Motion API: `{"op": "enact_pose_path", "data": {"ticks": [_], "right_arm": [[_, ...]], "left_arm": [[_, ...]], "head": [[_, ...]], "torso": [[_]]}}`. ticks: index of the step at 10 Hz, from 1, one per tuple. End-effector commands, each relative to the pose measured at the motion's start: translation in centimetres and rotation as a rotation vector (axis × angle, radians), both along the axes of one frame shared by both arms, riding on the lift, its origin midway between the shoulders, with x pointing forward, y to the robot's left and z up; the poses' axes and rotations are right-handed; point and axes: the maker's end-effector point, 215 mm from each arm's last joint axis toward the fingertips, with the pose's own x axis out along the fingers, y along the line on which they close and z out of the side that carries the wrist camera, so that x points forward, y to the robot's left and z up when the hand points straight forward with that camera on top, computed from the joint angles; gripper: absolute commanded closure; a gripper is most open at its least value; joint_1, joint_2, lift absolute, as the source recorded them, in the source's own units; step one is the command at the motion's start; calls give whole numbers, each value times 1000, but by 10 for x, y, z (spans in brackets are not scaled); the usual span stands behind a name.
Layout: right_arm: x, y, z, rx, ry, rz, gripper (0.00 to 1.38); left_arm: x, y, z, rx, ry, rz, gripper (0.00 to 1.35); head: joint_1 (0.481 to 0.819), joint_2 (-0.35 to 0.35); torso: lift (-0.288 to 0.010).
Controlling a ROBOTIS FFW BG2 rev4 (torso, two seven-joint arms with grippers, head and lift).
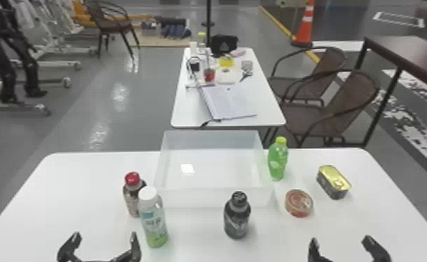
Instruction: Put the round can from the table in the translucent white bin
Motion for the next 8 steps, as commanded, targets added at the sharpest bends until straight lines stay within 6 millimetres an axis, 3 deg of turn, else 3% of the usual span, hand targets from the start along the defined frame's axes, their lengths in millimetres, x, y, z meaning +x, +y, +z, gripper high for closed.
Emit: {"op": "enact_pose_path", "data": {"ticks": [1,8], "right_arm": [[0,0,0,1,1,-1,98],[3,-2,2,14,-11,-6,96]], "left_arm": [[0,0,0,-4,0,2,90],[1,2,0,-15,-8,4,90]], "head": [[549,0],[549,0]], "torso": [[-100],[-100]]}}
